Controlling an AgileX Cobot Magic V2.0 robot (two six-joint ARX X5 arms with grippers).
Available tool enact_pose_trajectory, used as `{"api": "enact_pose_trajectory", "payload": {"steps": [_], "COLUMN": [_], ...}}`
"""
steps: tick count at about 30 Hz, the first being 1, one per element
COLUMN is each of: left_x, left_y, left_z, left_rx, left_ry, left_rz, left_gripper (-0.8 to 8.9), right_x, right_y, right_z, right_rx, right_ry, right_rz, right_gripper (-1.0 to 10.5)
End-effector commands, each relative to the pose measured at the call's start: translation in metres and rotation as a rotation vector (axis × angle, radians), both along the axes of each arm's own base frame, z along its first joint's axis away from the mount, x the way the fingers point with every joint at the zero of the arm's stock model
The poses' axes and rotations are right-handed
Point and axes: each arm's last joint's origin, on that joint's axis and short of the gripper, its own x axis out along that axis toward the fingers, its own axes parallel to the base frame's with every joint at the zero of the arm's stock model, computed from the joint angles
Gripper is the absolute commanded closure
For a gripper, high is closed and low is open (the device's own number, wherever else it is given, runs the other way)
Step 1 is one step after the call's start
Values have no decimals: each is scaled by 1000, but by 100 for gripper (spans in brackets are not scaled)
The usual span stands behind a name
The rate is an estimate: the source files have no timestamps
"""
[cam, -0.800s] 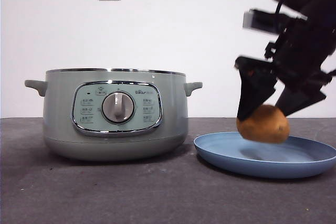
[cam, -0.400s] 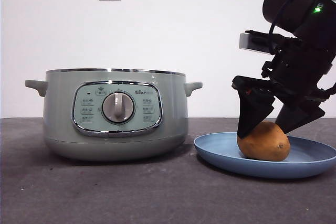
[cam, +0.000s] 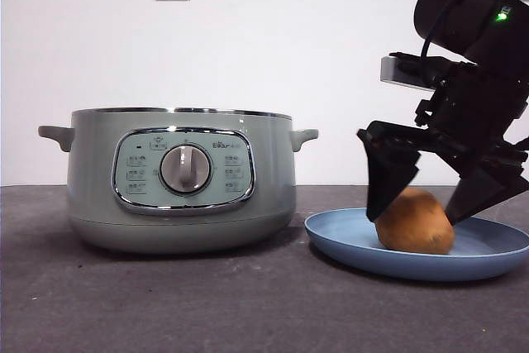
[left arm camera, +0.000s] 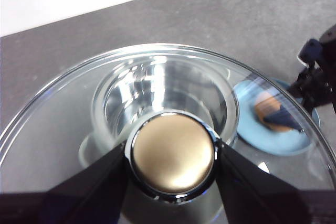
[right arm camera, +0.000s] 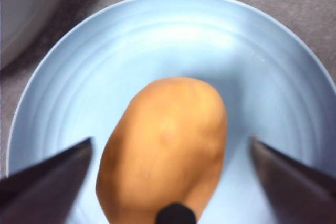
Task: Take the potato out from the steamer,put the potato on the plate,close the lid
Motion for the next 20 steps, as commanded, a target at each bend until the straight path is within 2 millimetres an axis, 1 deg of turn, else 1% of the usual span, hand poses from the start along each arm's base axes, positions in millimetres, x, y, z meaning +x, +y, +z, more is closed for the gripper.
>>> {"api": "enact_pose_trajectory", "payload": {"steps": [1,5,8,11,16,20], "left_x": [18,50,74,95,127,145], "left_y": [-6,-19,-29,-40,-58,-68], "left_z": [3,-5,-13,-23,-43,-57], "left_rx": [-16,2,10,12,23,43], "left_ry": [-53,-49,-44,-38,-29,-20], "left_rz": [-44,-68,-85,-102,-127,-145], "left_gripper": [822,822,822,822,822,822], "right_x": [-3,-8,-17,-30,-57,-80], "right_y": [-1,-3,-7,-13,-24,-34], "right_z": [4,23,43,66,106,131], "right_rx": [13,41,67,102,177,227], "right_ry": [-14,-79,-142,-213,-361,-470], "right_rz": [-11,-11,-12,-20,-30,-31], "right_gripper": [340,340,343,343,344,345]}}
